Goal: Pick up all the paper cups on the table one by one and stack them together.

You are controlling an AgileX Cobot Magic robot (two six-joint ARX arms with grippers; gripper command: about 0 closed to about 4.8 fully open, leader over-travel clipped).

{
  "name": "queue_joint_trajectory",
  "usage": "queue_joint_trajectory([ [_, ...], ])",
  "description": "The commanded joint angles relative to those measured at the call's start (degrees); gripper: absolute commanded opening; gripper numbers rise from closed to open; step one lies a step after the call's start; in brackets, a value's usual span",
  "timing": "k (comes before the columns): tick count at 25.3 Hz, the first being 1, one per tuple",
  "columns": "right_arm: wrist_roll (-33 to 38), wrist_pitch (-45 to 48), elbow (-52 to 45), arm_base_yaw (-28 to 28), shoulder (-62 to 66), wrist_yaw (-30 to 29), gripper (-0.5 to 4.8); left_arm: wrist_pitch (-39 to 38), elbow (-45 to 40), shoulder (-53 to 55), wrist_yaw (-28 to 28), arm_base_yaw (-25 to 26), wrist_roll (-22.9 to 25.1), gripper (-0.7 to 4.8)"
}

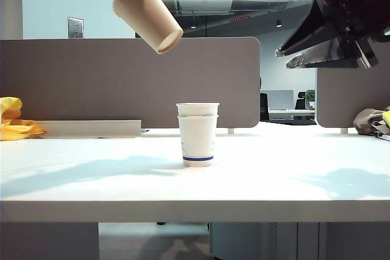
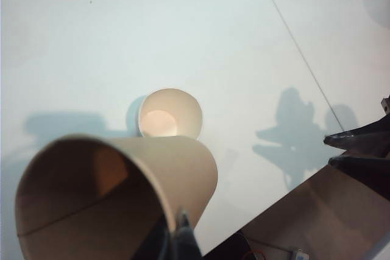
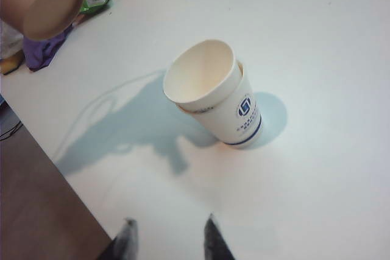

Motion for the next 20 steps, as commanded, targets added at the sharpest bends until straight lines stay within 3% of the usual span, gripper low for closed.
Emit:
queue_joint_trajectory([
  [1,0.0,-1.0,0.2,0.0,-0.4,-0.3,1.44,-2.5,4.9,2.7,-0.2,-0.7,0.2,-0.06],
  [10,0.0,-2.9,0.2,0.0,-0.4,-0.3,1.44,-8.3,13.0,9.8,-0.1,-1.0,-0.2,-0.06],
  [20,0.0,-5.1,0.2,0.0,-0.4,-1.9,1.44,-5.8,13.1,13.5,-0.1,-2.5,0.7,-0.06],
])
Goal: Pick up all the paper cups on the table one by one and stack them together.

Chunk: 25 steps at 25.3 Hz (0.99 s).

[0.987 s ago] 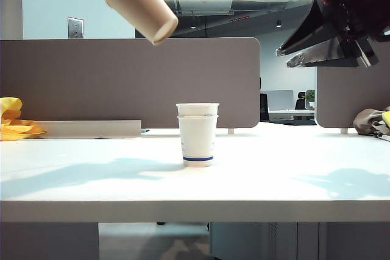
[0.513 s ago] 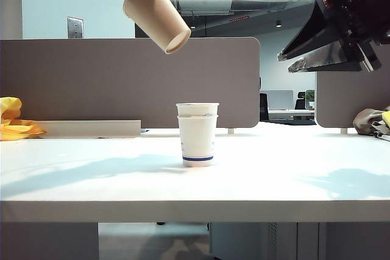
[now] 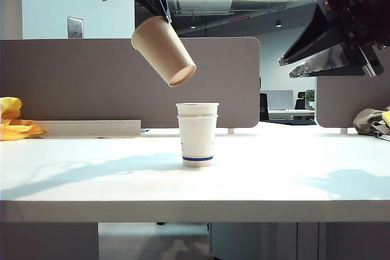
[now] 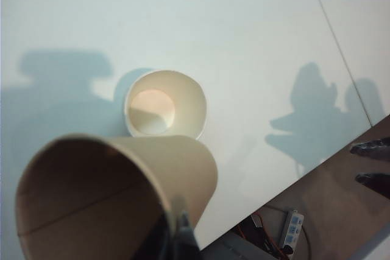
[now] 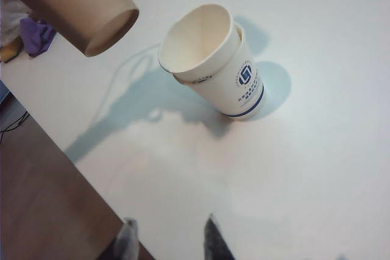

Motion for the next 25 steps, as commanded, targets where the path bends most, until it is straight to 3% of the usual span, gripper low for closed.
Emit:
queue_joint_trajectory([
  [1,0.0,-0.9,0.2,0.0,-0.3,-1.7,1.44,4.1,0.3,-0.5,0.3,-0.5,0.7,-0.06],
  [15,0.0,-7.0,0.2,0.1,-1.2,-4.1,1.44,10.1,0.4,2.3,1.9,-0.5,-0.1,-0.06],
  [25,0.0,-7.0,0.2,0.1,-4.3,-4.2,1.44,8.2,0.3,4.6,-1.2,-0.5,1.7,-0.06],
])
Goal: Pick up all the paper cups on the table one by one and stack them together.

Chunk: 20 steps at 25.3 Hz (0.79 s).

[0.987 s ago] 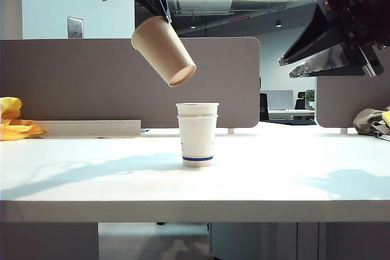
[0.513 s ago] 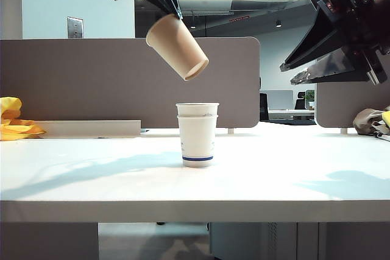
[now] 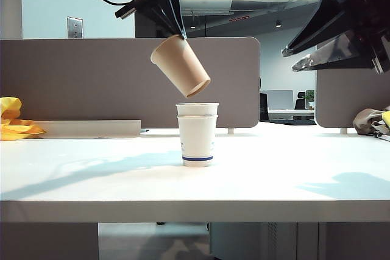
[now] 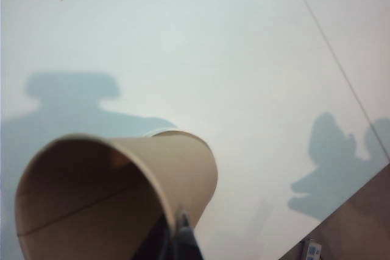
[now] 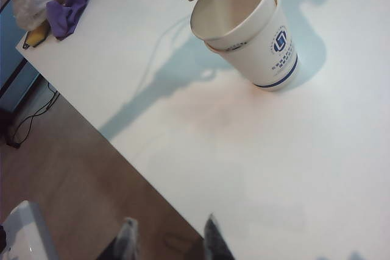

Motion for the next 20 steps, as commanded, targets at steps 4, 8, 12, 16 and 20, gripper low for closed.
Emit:
queue_joint_trajectory([
  [4,0.0,0.1,0.3,0.0,-0.5,-0.5,1.44,-1.2,0.1,1.2,-0.5,0.0,1.4,-0.06],
  [8,0.0,-0.3,0.3,0.0,-0.9,-0.5,1.44,-1.6,0.1,1.9,-0.5,-0.1,1.6,-0.06],
  [12,0.0,-0.6,0.3,0.0,-1.7,-0.4,1.44,-1.3,0.1,2.5,-0.5,-0.1,1.5,-0.06],
  [16,0.0,-0.5,0.3,0.0,-3.0,-0.5,1.44,-1.5,0.1,3.4,-0.5,-0.2,1.5,-0.06],
  [20,0.0,-0.4,0.3,0.0,-3.1,-0.5,1.44,-0.9,0.1,4.0,-0.4,-1.1,1.5,-0.06],
])
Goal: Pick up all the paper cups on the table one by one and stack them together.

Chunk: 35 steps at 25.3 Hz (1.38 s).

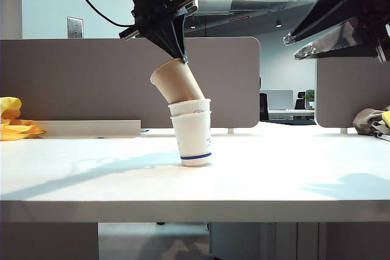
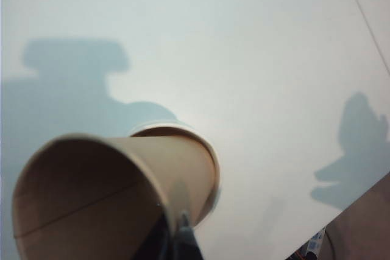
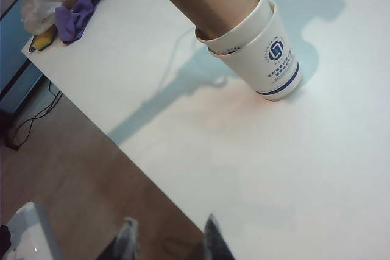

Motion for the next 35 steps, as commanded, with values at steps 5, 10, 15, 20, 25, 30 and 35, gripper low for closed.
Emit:
queue_joint_trajectory([
  [5,0.0,0.9,0.3,0.0,-0.2,-0.3,1.44,1.4,0.1,-0.1,-0.1,-2.1,0.4,-0.04],
  [10,0.0,1.0,0.3,0.0,-0.2,-0.4,1.44,1.7,0.1,-0.1,0.1,-2.4,0.5,0.50],
  [15,0.0,0.9,0.3,0.0,-0.2,-0.4,1.44,1.7,0.1,-0.1,0.1,-2.4,0.5,0.58],
  [20,0.0,1.0,0.3,0.0,-0.2,-0.4,1.44,1.6,0.3,-0.1,0.4,-2.5,0.5,1.21],
  [25,0.1,2.9,0.3,0.0,-0.2,-1.6,1.44,1.7,0.4,-0.1,0.4,-3.3,0.5,1.21],
  [30,0.1,3.3,0.3,0.0,-0.2,-1.5,1.44,1.7,0.4,0.0,0.3,-3.5,0.7,1.20],
  [35,0.1,3.4,0.3,0.0,-0.2,-1.5,1.44,1.8,0.4,0.0,0.1,-3.7,0.6,1.07],
])
